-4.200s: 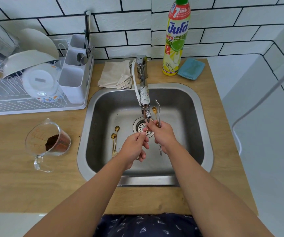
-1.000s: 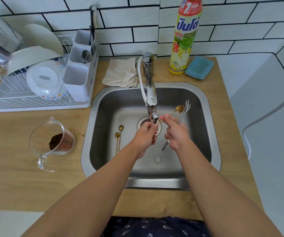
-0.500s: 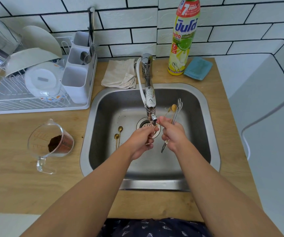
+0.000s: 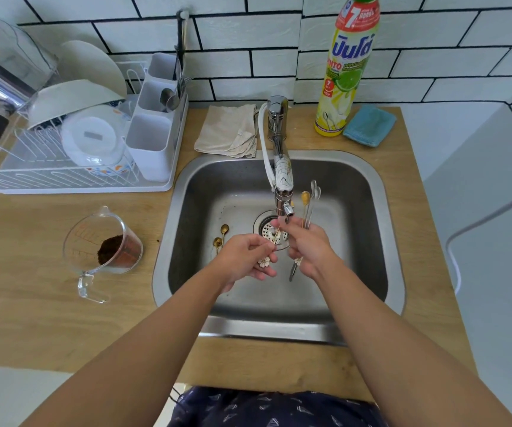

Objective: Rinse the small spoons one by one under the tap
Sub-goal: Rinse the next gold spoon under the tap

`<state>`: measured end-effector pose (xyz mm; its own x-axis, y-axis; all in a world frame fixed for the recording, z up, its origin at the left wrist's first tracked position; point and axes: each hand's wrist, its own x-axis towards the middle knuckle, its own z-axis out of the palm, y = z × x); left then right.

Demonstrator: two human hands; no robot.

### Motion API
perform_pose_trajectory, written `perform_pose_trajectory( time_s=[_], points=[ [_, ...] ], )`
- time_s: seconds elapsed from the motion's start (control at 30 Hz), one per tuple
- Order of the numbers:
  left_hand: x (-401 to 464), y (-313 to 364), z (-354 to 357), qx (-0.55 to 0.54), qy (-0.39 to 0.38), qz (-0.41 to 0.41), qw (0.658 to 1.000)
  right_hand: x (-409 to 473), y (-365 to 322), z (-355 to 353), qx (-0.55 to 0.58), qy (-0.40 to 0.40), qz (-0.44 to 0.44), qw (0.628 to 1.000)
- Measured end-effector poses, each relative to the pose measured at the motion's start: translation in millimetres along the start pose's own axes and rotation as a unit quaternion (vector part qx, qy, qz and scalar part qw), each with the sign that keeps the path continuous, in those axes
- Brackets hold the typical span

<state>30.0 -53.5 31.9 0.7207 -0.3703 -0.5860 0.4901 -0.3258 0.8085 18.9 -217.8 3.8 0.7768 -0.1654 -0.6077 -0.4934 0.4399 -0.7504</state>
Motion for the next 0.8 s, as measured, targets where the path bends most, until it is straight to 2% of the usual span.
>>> perform_pose_trajectory(
  time_s=[0.17,0.33,0.47,0.57,0.67,0.8],
  points=[
    [0,-3,0,0.027,0.009,0.022,0.999,-10,11,-1,-0.026,-0.047,0.018,0.998],
    [3,-6,7,0.060,0.062,0.046,0.995,3,2,-2,0.051,0.001,-0.003,0.999],
    [5,-5,7,0.157,0.114,0.079,0.978,-5,19,5,0.042,-0.041,0.037,0.998],
    [2,-8,7,0.199,0.119,0.090,0.969,-2,11,-1,0.062,-0.019,0.034,0.997],
    [-1,-9,14,0.143,0.106,0.057,0.982,4,7,-2,0.123,0.006,0.021,0.992],
    [-1,-1,21,-0.044,0.101,-0.028,0.994,-7,26,8,0.067,-0.029,0.038,0.997]
  ],
)
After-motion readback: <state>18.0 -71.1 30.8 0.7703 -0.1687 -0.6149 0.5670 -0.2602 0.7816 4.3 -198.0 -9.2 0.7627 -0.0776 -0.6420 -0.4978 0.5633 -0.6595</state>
